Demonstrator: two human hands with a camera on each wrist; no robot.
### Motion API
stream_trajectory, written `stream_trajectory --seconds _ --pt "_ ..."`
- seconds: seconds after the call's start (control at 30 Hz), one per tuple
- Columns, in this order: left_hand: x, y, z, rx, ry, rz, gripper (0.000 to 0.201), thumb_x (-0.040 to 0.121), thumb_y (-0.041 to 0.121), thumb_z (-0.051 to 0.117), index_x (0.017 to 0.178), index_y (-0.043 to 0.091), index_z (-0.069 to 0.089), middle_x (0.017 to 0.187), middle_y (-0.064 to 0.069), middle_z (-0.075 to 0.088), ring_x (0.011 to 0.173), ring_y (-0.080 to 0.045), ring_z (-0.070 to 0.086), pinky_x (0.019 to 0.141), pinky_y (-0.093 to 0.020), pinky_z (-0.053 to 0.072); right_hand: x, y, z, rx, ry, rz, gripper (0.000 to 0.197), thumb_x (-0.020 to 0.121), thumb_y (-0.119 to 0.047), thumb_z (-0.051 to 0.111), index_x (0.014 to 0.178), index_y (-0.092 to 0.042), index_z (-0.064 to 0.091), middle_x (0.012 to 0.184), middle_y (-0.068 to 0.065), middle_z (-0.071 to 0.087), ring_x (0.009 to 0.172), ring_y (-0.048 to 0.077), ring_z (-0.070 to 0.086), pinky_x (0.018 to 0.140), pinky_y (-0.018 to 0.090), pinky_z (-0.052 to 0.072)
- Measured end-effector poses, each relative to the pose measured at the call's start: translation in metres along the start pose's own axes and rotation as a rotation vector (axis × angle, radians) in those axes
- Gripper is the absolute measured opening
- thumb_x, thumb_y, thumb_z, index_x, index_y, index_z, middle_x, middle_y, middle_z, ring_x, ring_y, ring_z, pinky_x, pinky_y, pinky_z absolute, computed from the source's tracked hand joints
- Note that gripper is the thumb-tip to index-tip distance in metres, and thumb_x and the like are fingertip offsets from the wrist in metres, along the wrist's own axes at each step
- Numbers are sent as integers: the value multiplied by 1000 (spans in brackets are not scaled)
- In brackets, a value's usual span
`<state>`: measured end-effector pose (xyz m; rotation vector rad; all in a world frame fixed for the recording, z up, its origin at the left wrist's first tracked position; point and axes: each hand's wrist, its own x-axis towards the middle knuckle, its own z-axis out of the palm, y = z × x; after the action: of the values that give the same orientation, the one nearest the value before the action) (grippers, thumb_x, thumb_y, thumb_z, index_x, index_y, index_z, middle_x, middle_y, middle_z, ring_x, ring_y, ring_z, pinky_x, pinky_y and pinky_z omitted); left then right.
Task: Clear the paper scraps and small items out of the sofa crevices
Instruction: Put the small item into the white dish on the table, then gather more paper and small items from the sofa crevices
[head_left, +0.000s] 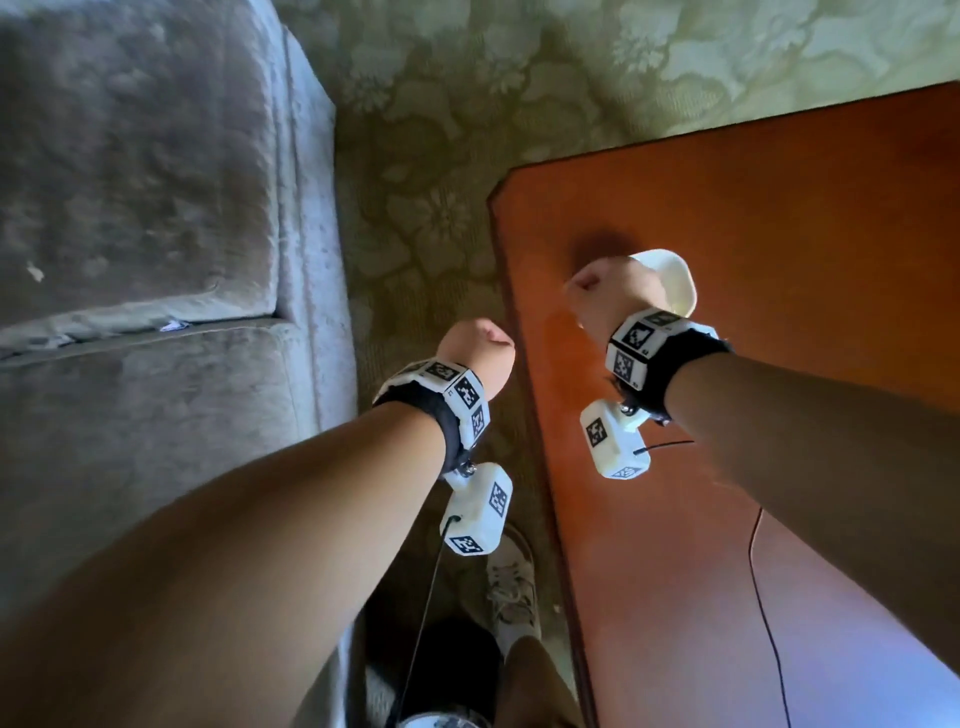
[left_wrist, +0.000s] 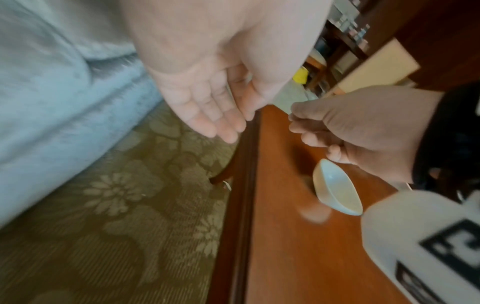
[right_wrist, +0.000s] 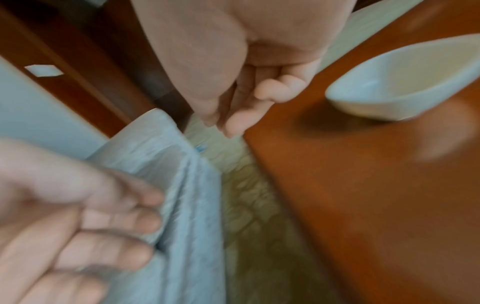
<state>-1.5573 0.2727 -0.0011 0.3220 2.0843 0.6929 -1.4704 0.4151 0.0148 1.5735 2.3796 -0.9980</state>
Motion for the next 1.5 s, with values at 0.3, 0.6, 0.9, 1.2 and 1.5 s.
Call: stream_trajectory --seconds 0.3,0.6,0.9,1.2,1.5 --pt "-102 -138 -149 -114 169 -241 29 96 5 40 115 3 62 124 -14 62 114 -29 59 89 -32 48 -148 -171 127 -131 -315 -515 29 87 -50 58 76 -25 68 72 -10 69 72 13 66 70 28 56" --pt "-289 -386 -261 -321 637 -432 28 91 16 46 97 4 71 98 -20 73 94 -34 68 84 -41 55 -379 -272 302 -333 -588 -927 24 87 -42 63 88 -21 73 87 -2 73 85 19 65 75 28 52" --pt "-446 -588 -234 -433 738 -578 21 91 11 46 93 9 67 99 -16 69 95 -36 64 77 -33 49 -544 -236 437 -575 -881 -998 23 86 -22 66 108 -19 65 91 -3 66 88 21 63 83 36 53" --pt "-411 -626 -177 -626 721 -481 20 88 10 47 96 15 65 93 -10 68 89 -30 64 78 -38 55 -518 -201 463 -1068 -881 -1302 64 88 -24 63 145 -34 36 136 7 45 117 31 52 91 33 42" --pt "-366 -617 -150 -717 775 -493 19 84 8 50 93 18 64 86 0 64 85 -23 63 71 -26 46 -477 -168 486 -1549 -711 -1790 134 60 -45 85 153 -18 -8 157 8 4 126 31 30 100 43 37"
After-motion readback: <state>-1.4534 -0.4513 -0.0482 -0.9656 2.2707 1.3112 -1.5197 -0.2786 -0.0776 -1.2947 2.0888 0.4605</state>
